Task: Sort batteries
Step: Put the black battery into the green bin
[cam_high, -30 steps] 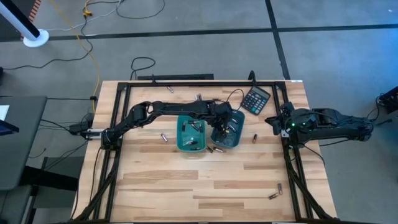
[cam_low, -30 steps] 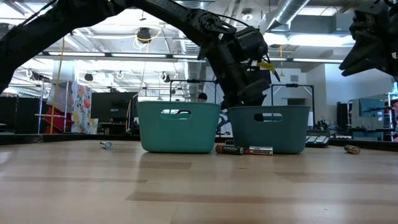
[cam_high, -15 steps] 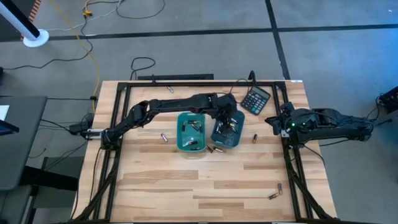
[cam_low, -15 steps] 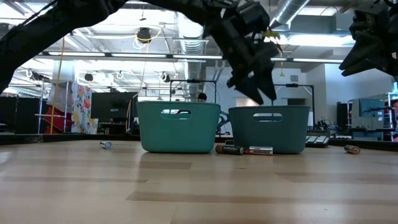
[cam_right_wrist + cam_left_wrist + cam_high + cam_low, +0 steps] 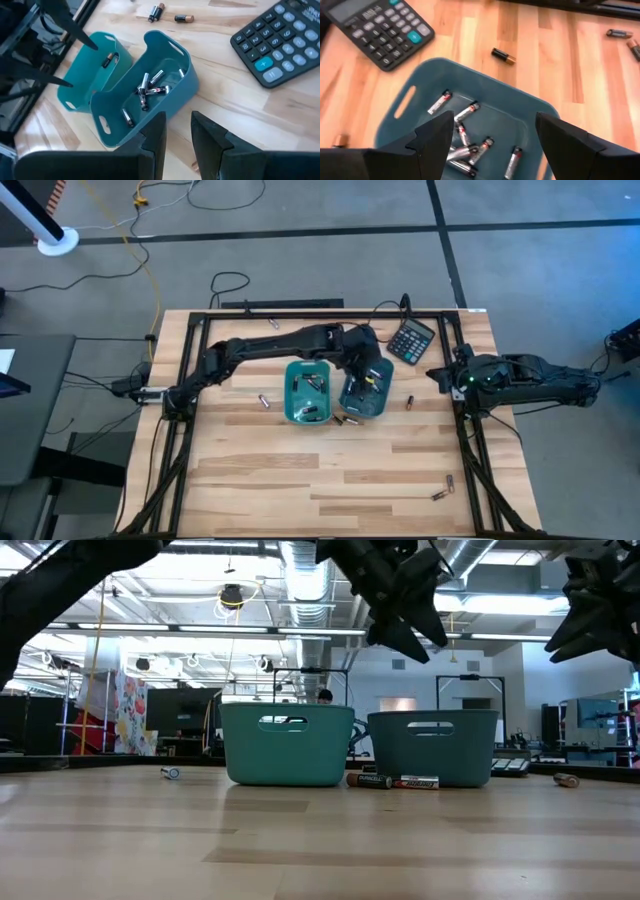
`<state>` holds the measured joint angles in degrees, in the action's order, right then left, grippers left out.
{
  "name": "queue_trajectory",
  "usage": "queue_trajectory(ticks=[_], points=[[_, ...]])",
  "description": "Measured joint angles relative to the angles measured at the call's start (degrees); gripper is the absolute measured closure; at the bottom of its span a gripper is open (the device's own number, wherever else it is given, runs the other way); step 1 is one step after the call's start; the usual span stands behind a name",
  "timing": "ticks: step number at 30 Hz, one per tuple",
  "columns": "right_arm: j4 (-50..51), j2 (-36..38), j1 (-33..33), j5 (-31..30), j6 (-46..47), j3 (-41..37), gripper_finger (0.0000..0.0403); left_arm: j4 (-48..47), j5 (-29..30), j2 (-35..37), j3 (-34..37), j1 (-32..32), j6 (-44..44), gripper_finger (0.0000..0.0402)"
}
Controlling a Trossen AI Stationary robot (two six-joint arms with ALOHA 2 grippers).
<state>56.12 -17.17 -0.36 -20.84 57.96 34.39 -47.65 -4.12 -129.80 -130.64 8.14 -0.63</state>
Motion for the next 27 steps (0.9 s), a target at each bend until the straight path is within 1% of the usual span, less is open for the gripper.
queue_trajectory(ticks=[3,6,8,11,16,19,21,24,27], points=[[0.0,0.0,0.0,0.0,1.8,0.0,0.0294,2.8,0.3,2.3,4.0,0.1,-0.2,0.0125],[0.0,0.0,0.0,0.0,2.0,0.0,0.0294,7.6,0.3,6.0,10.3,0.1,-0.2,0.0125],[0.0,0.0,0.0,0.0,3.1,0.0,0.0294,11.7,0.3,8.9,16.0,0.1,-0.1,0.0125],[0.0,0.0,-0.1,0.0,7.2,0.0,0.0294,18.4,0.3,14.2,25.8,0.4,0.8,0.0125],[0.0,-1.6,-0.1,0.0,13.3,0.0,0.0301,31.3,1.0,24.9,42.9,1.3,2.2,0.0125],[0.0,-5.0,-0.1,0.0,16.6,0.0,0.0312,36.8,3.7,31.3,53.0,2.2,2.7,0.0125],[-0.1,-8.6,-0.1,0.3,19.2,0.0,0.0321,39.7,5.6,35.5,59.1,3.3,2.9,0.0125],[-0.1,-14.9,-0.1,3.0,22.8,0.0,0.0332,42.0,8.4,41.9,66.4,5.3,3.6,0.0125],[0.0,-20.8,0.0,6.0,27.4,0.0,0.0336,42.2,9.5,47.2,71.9,7.7,4.6,0.0125]])
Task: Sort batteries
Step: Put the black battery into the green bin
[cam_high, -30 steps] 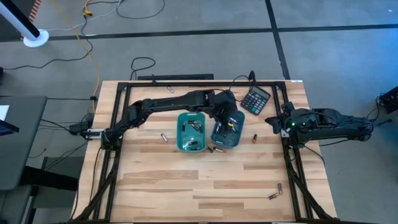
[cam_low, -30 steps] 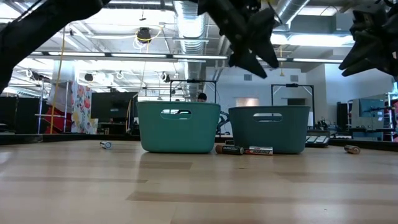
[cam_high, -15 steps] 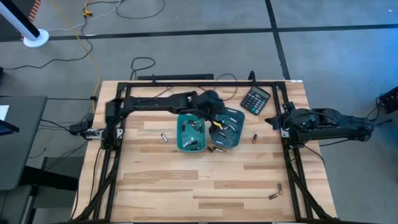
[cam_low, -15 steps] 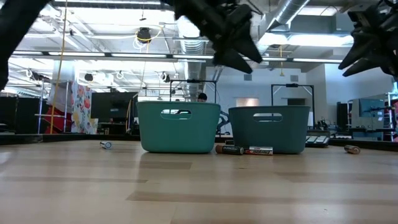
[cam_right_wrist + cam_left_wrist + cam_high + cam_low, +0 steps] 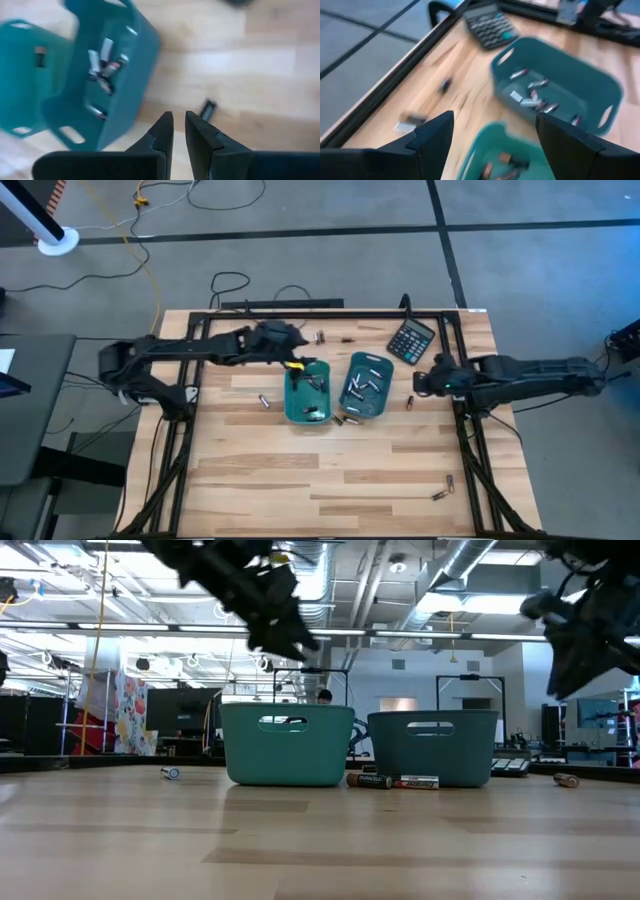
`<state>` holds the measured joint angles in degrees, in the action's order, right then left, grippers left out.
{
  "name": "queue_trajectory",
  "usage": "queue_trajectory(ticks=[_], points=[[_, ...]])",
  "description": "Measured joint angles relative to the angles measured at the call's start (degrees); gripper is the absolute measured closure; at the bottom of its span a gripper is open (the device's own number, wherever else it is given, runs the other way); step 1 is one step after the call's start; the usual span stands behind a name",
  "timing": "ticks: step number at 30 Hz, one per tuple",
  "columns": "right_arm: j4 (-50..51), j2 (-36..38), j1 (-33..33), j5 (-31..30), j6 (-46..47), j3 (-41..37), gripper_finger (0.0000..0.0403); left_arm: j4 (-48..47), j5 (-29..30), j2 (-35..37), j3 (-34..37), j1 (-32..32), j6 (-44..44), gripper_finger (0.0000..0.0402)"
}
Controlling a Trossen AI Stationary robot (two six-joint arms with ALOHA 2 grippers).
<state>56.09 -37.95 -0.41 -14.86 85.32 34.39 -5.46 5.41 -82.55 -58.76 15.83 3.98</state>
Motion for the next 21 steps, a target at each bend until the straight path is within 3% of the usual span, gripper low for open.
queue_trajectory(ticks=[8,14,21], points=[[0.3,-11.4,0.0,3.1,9.6,0.0,0.0336,0.1,0.2,8.9,8.7,4.9,-0.6,0.0125],[-0.2,-19.7,0.0,4.0,12.2,0.0,0.0327,0.3,0.1,10.4,11.4,6.2,-1.1,0.0125],[-4.4,-28.2,-0.1,5.0,12.4,0.0,0.0283,0.0,0.0,10.4,12.1,6.3,-3.4,0.0125]])
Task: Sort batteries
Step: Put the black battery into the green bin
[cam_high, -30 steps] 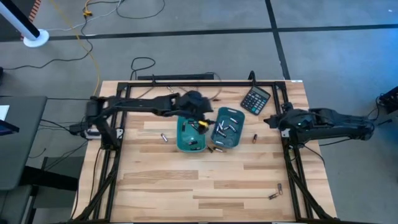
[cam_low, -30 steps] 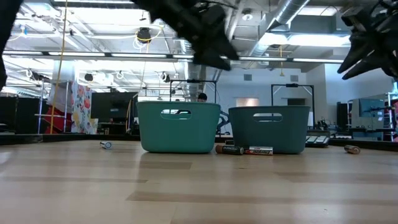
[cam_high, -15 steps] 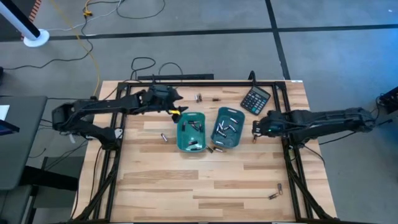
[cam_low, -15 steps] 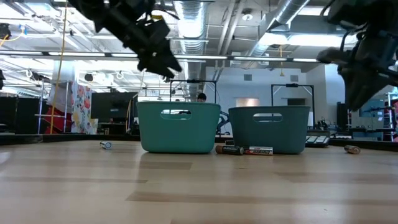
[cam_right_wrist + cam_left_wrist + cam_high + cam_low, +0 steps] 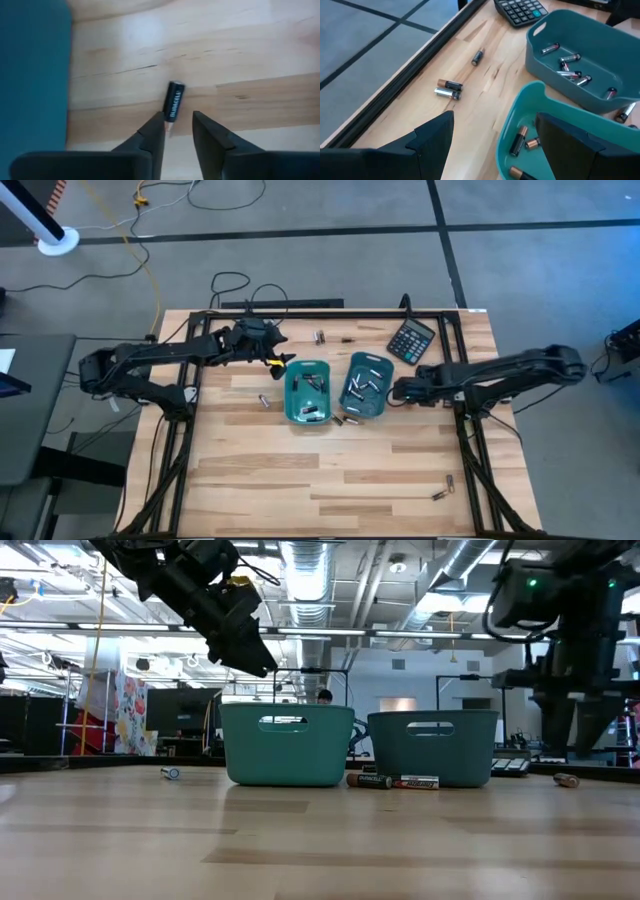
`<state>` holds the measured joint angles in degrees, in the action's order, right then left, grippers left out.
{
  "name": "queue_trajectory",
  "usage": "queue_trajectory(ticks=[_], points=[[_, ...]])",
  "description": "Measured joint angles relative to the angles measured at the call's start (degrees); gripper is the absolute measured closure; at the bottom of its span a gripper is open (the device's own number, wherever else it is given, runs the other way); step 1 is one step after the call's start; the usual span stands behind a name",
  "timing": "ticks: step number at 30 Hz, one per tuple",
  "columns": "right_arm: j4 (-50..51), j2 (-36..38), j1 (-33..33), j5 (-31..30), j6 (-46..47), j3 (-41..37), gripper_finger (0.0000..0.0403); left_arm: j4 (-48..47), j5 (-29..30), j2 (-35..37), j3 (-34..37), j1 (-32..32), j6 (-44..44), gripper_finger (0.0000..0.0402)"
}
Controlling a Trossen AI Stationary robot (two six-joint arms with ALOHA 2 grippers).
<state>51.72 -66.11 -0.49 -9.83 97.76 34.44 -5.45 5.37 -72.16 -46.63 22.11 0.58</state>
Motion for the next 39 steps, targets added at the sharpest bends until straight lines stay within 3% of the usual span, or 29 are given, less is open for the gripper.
queue_trajectory(ticks=[7,12,17,21,27,39], points=[[-1.7,-6.8,0.0,2.1,1.2,0.0,0.0232,0.1,0.0,0.0,0.0,0.3,-0.1,0.0125],[-4.4,-12.3,0.0,2.7,0.2,0.0,0.0224,0.1,0.0,0.0,0.0,0.3,0.1,0.0125],[-6.5,-16.6,0.0,2.3,-3.6,0.4,0.0247,0.1,0.0,0.0,0.0,0.3,1.2,0.0125],[-7.0,-17.3,0.2,2.1,-7.8,0.4,0.0298,0.2,0.0,0.0,0.0,0.3,2.1,0.0125],[-6.2,-14.1,0.4,2.7,-14.2,0.1,0.0386,0.1,0.0,0.0,0.0,0.3,2.3,0.0125],[8.7,2.9,1.3,3.2,-19.9,-0.1,0.0386,0.2,0.0,0.0,0.0,0.3,2.3,0.0125]])
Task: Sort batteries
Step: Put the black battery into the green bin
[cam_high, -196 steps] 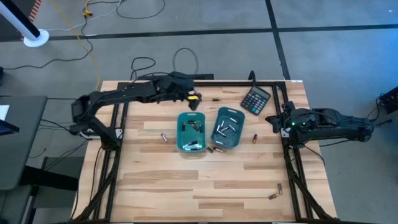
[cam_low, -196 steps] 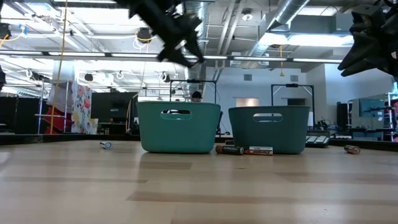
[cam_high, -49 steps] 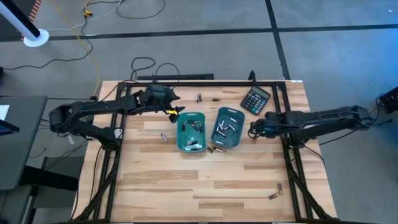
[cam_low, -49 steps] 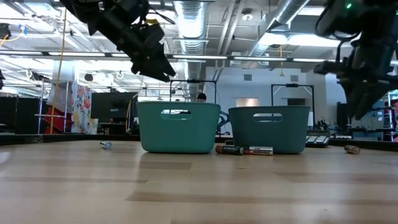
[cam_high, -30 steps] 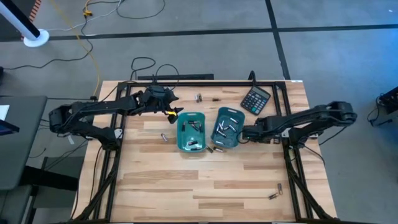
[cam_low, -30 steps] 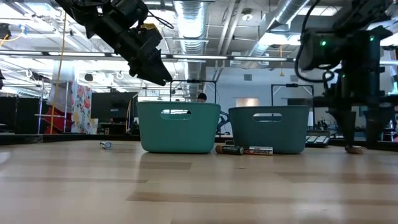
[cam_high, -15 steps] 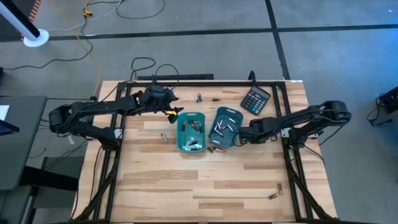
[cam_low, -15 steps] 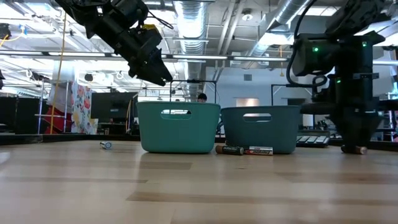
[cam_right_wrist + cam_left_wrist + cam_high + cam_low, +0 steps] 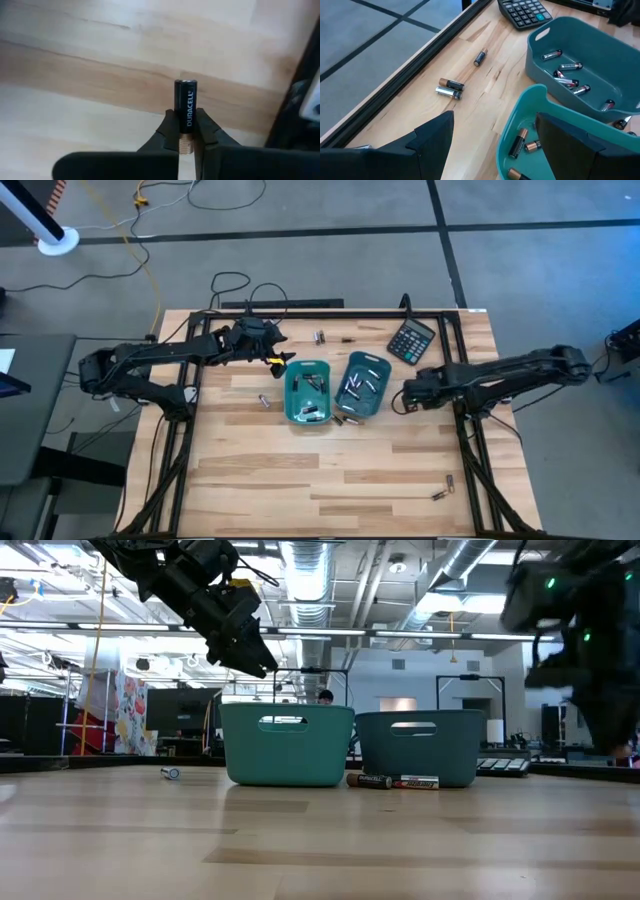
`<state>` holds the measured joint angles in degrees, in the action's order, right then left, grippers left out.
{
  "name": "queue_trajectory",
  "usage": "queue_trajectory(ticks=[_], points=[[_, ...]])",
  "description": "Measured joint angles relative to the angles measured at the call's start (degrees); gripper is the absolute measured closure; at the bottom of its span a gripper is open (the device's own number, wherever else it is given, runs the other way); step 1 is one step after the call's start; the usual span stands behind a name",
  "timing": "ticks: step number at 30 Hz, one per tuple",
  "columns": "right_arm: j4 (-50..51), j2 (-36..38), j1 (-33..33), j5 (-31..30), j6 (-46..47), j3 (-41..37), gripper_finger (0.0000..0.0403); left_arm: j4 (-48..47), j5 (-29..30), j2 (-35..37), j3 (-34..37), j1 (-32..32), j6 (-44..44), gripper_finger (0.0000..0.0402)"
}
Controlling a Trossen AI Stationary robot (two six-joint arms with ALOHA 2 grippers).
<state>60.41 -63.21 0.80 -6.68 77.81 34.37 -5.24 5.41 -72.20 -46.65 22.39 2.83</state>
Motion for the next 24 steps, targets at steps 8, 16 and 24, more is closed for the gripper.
queue_trajectory(ticks=[8,16,24], points=[[2.4,14.5,-0.2,-9.9,-12.1,6.9,0.0386,0.0,0.0,0.0,0.0,0.0,-2.8,0.0125],[-3.1,17.9,-4.4,-16.1,-38.7,17.1,0.0387,-0.1,0.0,0.0,0.0,0.0,-5.6,0.0125],[-15.7,3.3,-11.0,-9.0,-60.3,29.0,0.0387,-0.3,0.1,0.6,-0.1,-0.3,0.3,0.0125]])
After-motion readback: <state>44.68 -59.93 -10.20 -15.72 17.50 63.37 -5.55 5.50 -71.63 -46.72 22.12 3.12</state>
